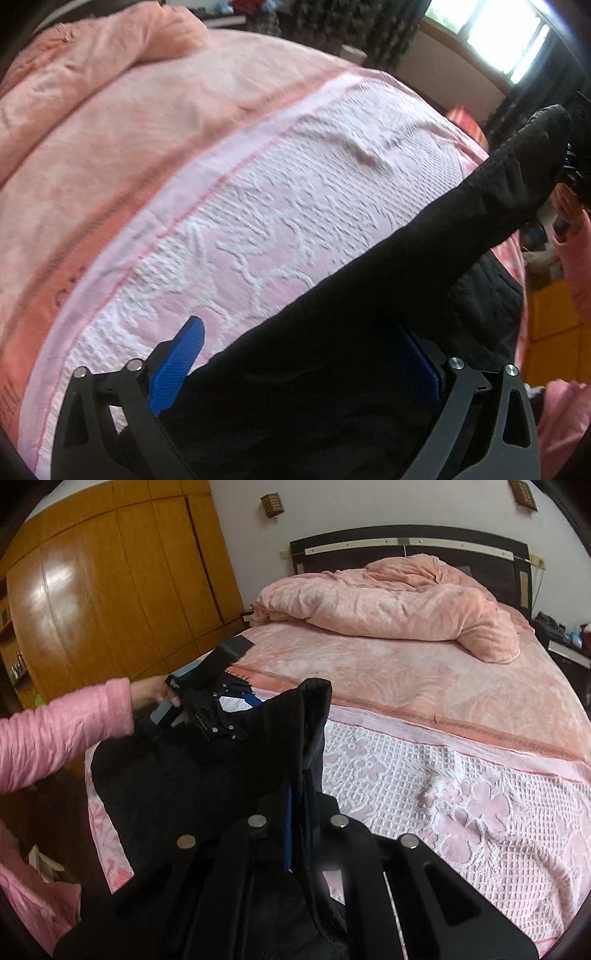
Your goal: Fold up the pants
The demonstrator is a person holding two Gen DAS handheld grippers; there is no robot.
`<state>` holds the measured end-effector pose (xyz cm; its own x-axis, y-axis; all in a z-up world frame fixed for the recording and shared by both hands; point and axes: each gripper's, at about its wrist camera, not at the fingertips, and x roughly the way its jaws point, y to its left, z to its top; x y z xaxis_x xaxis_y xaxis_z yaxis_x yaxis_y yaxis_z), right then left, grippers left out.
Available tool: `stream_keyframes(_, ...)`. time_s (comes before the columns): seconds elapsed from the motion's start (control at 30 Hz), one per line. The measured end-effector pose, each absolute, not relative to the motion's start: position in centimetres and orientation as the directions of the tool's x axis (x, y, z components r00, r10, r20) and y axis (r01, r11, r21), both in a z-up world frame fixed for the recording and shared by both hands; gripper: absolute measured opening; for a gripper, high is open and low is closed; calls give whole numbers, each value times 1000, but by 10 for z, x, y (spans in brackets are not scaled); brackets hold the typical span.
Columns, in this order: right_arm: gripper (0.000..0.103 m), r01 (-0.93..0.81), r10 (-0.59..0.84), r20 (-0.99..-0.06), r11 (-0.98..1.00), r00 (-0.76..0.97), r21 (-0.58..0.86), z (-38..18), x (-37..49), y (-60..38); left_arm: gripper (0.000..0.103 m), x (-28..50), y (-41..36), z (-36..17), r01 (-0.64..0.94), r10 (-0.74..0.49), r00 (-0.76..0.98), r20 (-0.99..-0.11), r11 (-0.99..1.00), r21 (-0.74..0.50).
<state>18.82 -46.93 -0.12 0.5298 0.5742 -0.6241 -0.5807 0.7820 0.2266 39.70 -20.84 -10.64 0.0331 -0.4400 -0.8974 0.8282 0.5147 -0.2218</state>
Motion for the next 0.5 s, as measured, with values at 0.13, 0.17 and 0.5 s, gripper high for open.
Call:
stream_keyframes(0.13,4,-570,563,-630,791,535,223,-4,188,-469,47,394,-200,-115,819,-397,42,-917,540,-196)
stream_keyframes(0.17,4,-564,556,-633,796,538,220,-5,189,-469,39,393,-196,-115,816,-387,50,-921,547,-186)
stream_keyframes(0.5,4,-409,471,-585,879,660,245,3,202,-481,8,337,-163,-41,660,-341,492,-801,746,87)
